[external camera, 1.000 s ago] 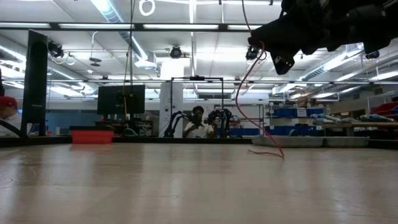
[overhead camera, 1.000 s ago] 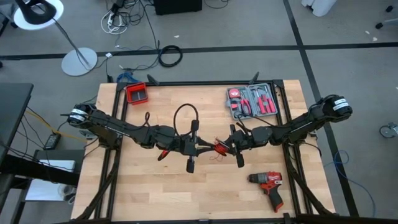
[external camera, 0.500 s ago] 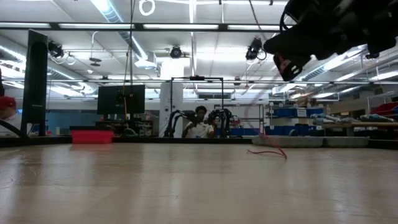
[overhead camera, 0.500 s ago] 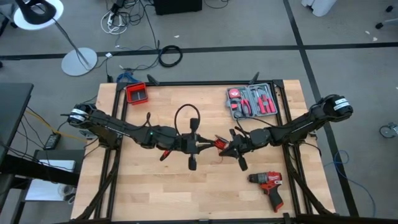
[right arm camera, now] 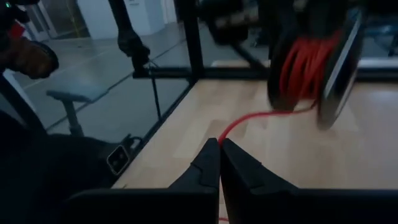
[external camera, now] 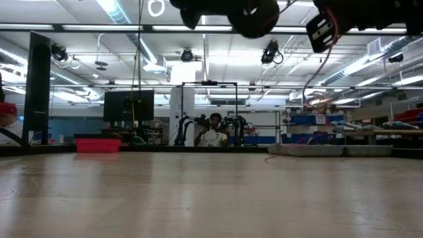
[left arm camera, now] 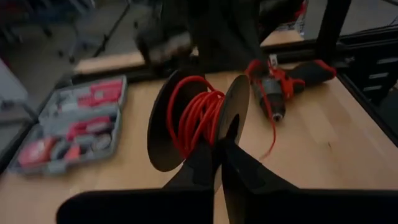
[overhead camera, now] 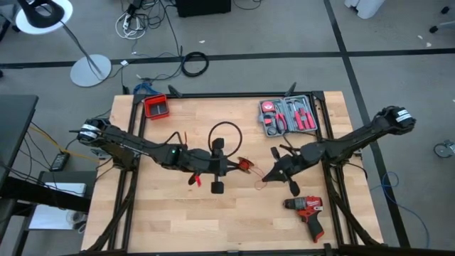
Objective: Coil cords
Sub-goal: Coil the red wire onto the black spool
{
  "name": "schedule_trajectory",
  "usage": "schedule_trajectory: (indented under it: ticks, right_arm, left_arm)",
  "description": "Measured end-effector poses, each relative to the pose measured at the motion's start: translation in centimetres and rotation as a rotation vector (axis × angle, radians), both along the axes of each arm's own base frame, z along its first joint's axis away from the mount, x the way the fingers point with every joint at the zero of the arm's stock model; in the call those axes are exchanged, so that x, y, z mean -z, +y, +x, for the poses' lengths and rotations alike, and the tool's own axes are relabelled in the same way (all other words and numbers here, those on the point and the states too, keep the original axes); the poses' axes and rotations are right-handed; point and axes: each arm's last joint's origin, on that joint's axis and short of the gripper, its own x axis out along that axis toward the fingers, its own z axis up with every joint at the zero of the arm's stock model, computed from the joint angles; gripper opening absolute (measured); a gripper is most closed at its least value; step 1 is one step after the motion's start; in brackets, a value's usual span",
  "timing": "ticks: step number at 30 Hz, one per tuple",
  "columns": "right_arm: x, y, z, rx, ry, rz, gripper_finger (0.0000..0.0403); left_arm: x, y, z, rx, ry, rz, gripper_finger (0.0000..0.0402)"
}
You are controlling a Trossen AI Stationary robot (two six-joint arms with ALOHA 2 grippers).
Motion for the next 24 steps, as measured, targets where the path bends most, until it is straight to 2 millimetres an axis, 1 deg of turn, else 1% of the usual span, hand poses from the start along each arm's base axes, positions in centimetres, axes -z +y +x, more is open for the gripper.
schedule_trajectory:
  ticks: [4,9,15,17,20,24]
  right_arm:
    - [-1.4,-0.5,-0.4,-0.018,-0.024,-0.023,0.0000]
    - [-4.0,-0.6,0.1,-0.104,-0.058,-0.071,0.0000]
    - [-6.8,-1.4,0.9,-0.084,0.033,-0.213,0.0000]
    - [-7.8,-1.7,1.4,-0.074,0.019,-0.251,0.0000]
    - [-8.7,-2.1,2.2,-0.045,-0.014,-0.309,0.0000]
    - [-9.1,-2.5,3.1,0.021,-0.089,-0.382,0.0000]
  left_arm:
    - [0.4,0.2,-0.1,-0.023,0.038,-0.034,0.0010]
    - [0.3,0.6,0.0,-0.006,0.032,-0.093,0.0010]
    - [0.4,0.5,0.0,0.053,0.046,-0.143,0.0010]
    - [0.3,0.5,0.1,0.076,0.047,-0.153,0.0010]
    - [0.3,0.4,0.1,0.096,0.046,-0.162,0.0010]
    - [0.2,0.3,0.1,0.107,0.037,-0.168,0.0010]
